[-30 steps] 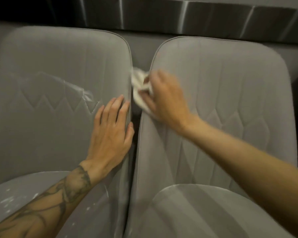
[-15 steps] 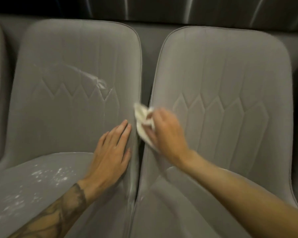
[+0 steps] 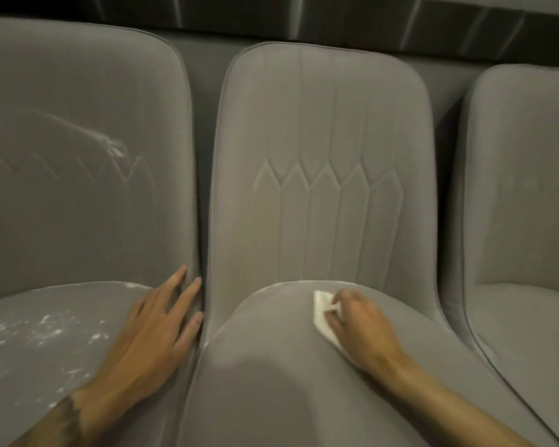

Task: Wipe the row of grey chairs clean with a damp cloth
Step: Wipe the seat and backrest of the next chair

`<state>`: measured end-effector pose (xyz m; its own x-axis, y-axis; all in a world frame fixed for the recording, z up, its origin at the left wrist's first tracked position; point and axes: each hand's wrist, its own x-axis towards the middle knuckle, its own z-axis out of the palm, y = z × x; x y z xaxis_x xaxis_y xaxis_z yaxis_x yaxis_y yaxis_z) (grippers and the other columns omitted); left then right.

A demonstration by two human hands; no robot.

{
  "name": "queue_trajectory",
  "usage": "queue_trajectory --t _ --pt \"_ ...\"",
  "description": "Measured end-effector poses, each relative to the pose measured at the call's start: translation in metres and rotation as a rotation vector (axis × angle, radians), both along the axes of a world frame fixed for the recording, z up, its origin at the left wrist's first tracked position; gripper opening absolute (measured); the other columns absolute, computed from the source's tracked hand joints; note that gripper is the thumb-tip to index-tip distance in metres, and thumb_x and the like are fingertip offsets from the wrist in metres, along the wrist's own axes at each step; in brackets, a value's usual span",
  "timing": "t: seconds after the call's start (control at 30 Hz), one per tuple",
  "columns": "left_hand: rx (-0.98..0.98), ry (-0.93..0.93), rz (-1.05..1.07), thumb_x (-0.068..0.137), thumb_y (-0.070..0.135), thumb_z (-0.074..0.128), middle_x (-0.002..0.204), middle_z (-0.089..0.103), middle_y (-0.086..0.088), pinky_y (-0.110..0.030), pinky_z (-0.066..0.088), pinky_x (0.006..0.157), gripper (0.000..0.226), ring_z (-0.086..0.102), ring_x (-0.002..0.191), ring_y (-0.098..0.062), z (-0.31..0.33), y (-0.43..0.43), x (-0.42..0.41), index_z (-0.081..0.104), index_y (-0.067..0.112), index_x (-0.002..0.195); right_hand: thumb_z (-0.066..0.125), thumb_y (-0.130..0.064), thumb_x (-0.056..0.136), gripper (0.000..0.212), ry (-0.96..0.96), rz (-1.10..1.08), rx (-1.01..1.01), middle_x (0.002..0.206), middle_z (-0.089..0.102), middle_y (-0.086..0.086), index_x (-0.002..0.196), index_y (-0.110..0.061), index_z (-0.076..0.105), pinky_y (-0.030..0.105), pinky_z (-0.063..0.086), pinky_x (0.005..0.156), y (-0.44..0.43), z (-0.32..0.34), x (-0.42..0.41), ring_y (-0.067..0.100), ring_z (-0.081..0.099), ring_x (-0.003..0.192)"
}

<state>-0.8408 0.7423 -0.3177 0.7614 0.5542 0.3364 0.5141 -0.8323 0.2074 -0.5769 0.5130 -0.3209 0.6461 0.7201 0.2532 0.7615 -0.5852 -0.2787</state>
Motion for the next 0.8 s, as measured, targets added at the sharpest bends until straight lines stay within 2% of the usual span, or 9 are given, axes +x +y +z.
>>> queue_trajectory --t 0.1,0.2,0.27,0.33,0.4,0.5,0.63,0.73,0.8 --pt "-0.066 -0.024 0.044 0.101 0.061 0.02 0.173 0.013 0.001 -0.043 0.025 0.123 0.068 0.03 0.153 -0.027 -0.001 -0.006 0.005 0.033 0.032 0.161 0.052 -0.036 0.1 0.028 -0.118 -0.305 -0.045 0.109 0.064 0.013 0.11 -0.011 0.057 0.041 0.047 0.084 -0.031 0.002 0.052 0.035 0.063 0.101" --pt "-0.09 -0.025 0.043 0.099 0.06 0.027 0.173 0.015 0.001 -0.048 0.03 0.12 0.067 0.036 0.15 -0.031 -0.002 -0.008 0.005 0.038 0.033 0.159 0.053 -0.036 0.101 0.031 -0.139 -0.432 -0.004 0.095 0.068 0.016 0.094 -0.007 0.061 0.041 0.046 0.071 -0.026 0.001 0.068 0.037 0.066 0.087" --pt "-0.091 -0.01 0.034 0.096 0.065 0.025 0.173 0.015 0.003 -0.05 0.033 0.118 0.07 0.039 0.148 -0.031 -0.001 -0.007 0.002 0.039 0.035 0.159 0.054 -0.031 0.101 0.028 -0.12 -0.426 0.051 0.093 0.069 0.017 0.091 -0.006 0.063 0.04 0.045 0.069 -0.007 -0.005 0.065 0.039 0.066 0.086" --pt "-0.078 -0.003 0.018 0.094 0.07 0.018 0.174 0.011 0.007 -0.05 0.034 0.117 0.075 0.038 0.149 -0.03 -0.001 -0.007 0.0 0.036 0.039 0.159 0.049 -0.029 0.103 0.029 -0.035 -0.401 0.109 0.102 0.069 0.018 0.097 -0.006 0.064 0.041 0.047 0.076 0.02 -0.007 0.064 0.04 0.065 0.095" --pt "-0.075 -0.004 0.007 0.093 0.073 0.016 0.174 0.006 0.01 -0.05 0.033 0.118 0.075 0.037 0.15 -0.028 -0.003 -0.006 -0.001 0.033 0.042 0.159 0.045 -0.027 0.103 0.03 0.029 -0.279 0.097 0.111 0.068 0.019 0.105 -0.005 0.065 0.041 0.046 0.085 0.046 -0.004 0.058 0.04 0.063 0.105" --pt "-0.076 0.018 0.01 0.092 0.078 0.015 0.174 -0.002 0.014 -0.052 0.031 0.12 0.073 0.035 0.151 -0.029 -0.007 -0.002 -0.002 0.027 0.048 0.158 0.049 -0.028 0.1 0.03 -0.071 -0.071 0.044 0.115 0.067 0.016 0.114 -0.006 0.064 0.039 0.046 0.088 0.053 0.003 0.048 0.038 0.061 0.107" --pt "-0.067 0.016 0.003 0.094 0.081 0.019 0.174 -0.001 0.014 -0.059 0.036 0.117 0.077 0.042 0.147 -0.034 -0.012 0.001 0.0 0.031 0.044 0.16 0.045 -0.026 0.102 0.028 -0.242 -0.201 -0.117 0.111 0.067 0.013 0.112 -0.009 0.065 0.038 0.048 0.083 0.006 0.005 0.071 0.032 0.063 0.101" --pt "-0.06 0.016 0.002 0.094 0.081 0.02 0.174 -0.001 0.014 -0.058 0.036 0.117 0.076 0.041 0.147 -0.033 -0.013 -0.001 -0.001 0.028 0.045 0.16 0.044 -0.014 0.103 0.024 -0.211 -0.23 -0.158 0.112 0.067 0.012 0.114 -0.008 0.063 0.037 0.047 0.083 0.01 0.0 0.076 0.03 0.063 0.1" --pt "-0.081 0.018 0.015 0.093 0.08 0.023 0.174 -0.002 0.014 -0.056 0.035 0.118 0.076 0.041 0.147 -0.032 -0.01 -0.003 0.0 0.026 0.044 0.16 0.041 -0.003 0.099 0.029 -0.165 -0.195 -0.17 0.111 0.067 0.016 0.12 -0.005 0.06 0.038 0.044 0.08 0.032 -0.001 0.065 0.034 0.062 0.1"
